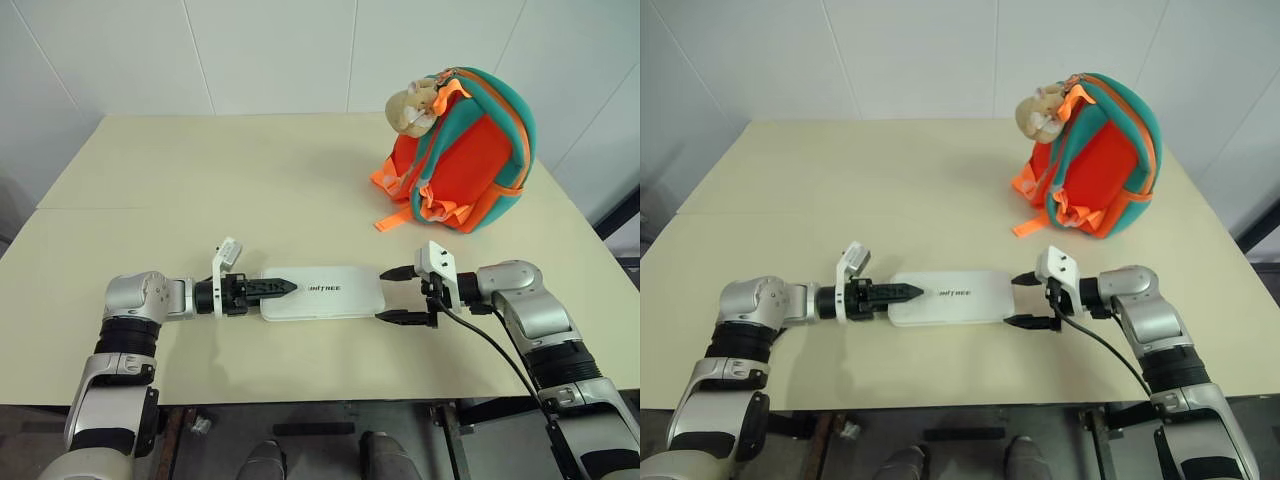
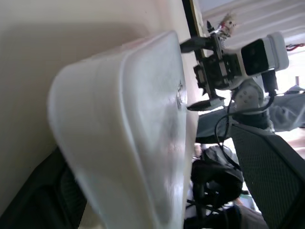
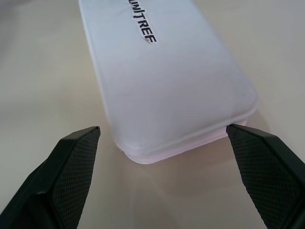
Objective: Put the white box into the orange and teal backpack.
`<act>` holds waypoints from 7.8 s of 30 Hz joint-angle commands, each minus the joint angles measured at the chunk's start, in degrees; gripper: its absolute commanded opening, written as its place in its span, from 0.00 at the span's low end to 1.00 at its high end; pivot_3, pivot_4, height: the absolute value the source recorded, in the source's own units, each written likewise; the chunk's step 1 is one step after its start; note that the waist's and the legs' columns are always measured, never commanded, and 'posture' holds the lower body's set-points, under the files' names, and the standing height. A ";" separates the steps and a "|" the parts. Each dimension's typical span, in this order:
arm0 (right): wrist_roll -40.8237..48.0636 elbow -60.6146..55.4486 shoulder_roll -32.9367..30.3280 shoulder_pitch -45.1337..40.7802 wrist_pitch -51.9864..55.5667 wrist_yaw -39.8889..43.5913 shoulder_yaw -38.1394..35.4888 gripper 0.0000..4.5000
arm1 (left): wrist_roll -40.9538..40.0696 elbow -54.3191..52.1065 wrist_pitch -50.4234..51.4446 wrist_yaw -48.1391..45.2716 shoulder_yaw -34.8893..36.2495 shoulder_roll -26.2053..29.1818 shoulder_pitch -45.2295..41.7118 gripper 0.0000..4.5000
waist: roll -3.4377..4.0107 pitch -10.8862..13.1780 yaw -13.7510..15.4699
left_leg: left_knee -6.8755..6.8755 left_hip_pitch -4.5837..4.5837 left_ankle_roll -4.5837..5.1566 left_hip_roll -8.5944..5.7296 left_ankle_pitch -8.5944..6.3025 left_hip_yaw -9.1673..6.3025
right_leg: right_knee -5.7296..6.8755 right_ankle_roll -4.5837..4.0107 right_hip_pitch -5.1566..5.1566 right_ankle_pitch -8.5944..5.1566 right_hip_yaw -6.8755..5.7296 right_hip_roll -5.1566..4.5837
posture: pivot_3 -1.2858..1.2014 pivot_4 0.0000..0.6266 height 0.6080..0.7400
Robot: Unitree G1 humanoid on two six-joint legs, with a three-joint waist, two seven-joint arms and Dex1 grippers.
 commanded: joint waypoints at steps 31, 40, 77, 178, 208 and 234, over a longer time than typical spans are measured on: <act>-1.16 17.19 -0.39 -15.46 -4.14 -26.19 -14.22 1.00 | -6.67 -3.56 3.25 12.09 17.41 -1.82 2.10 0.29 | -0.02 0.02 -0.64 | -0.06 -0.05 -0.05 0.03 0.01 0.04 | -0.02 -0.09 -0.13 -0.02 0.00 0.00 | 0.52 0.24 1.00; -3.45 37.83 7.96 -32.45 -8.51 -33.82 -13.65 1.00 | -7.59 -9.34 1.14 12.80 16.63 -2.77 6.54 0.29 | -0.02 0.02 -1.50 | -0.34 -0.15 -0.12 0.03 0.03 0.04 | -0.17 -0.08 -0.26 -0.03 0.00 -0.02 | 0.52 0.24 1.00; 26.04 -3.50 8.62 -25.47 37.71 8.48 -14.01 0.01 | -18.28 -23.56 -12.15 20.94 34.65 2.28 21.53 0.29 | 0.07 0.07 -2.14 | -0.64 -0.29 -0.33 0.10 0.06 0.00 | 0.06 -0.10 -0.49 -0.18 -0.01 0.00 | 0.52 0.24 1.00; 33.97 -16.47 -11.06 -10.56 42.85 7.23 -6.30 0.01 | 4.69 -19.34 -48.89 -19.45 3.89 24.75 0.76 0.29 | -0.13 0.19 0.16 | 0.13 -0.72 0.08 0.09 -0.27 0.04 | 0.21 -0.03 -0.72 -0.29 -0.03 0.04 | 0.52 0.24 1.00; 36.69 -23.90 -6.81 -5.05 43.07 -0.13 -9.01 0.00 | 28.35 17.84 -68.31 -15.85 -15.01 -10.90 -30.51 0.45 | -0.13 0.19 0.38 | 0.62 -0.87 0.18 -0.01 -0.25 -0.05 | 0.35 0.14 -0.61 -0.26 -0.03 0.01 | 0.52 0.24 1.00; 37.01 -23.87 -6.63 -3.81 42.89 -1.71 -9.25 0.00 | 9.98 -24.52 -54.32 -16.49 1.90 8.86 -7.80 0.89 | -0.09 0.21 0.04 | 0.82 -0.87 0.18 0.01 -0.25 -0.08 | 0.57 0.13 -0.62 -0.21 -0.02 0.03 | 0.52 0.24 1.00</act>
